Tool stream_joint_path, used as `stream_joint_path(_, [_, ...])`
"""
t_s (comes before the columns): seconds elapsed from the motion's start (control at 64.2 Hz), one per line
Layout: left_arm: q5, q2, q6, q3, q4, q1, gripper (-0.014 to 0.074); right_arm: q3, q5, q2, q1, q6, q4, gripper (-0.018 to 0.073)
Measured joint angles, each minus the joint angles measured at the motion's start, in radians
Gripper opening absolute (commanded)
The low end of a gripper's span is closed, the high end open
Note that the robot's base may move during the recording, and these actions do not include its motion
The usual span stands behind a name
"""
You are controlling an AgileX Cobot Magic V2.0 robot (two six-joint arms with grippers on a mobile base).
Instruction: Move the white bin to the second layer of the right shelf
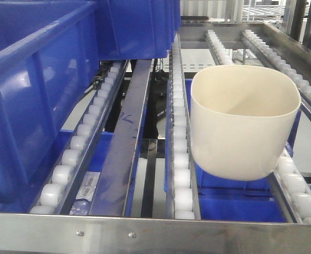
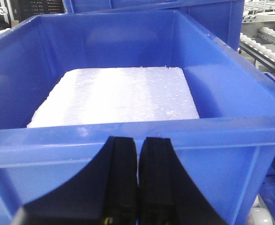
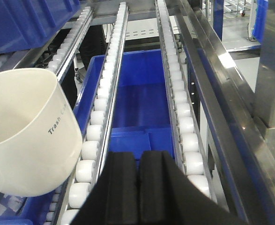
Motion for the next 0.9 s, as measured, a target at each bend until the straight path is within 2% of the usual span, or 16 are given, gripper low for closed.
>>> stream_joint_path(0.218, [0.0,0.0,0.0,0.0,0.0,0.0,0.0085,0.0,0.0,0.0,0.0,-0.074,0.055,0.0056])
stream_joint_path(0.903, [0.0,0.0,0.0,0.0,0.0,0.0,0.0085,0.0,0.0,0.0,0.0,-0.081,0.059,0.0056])
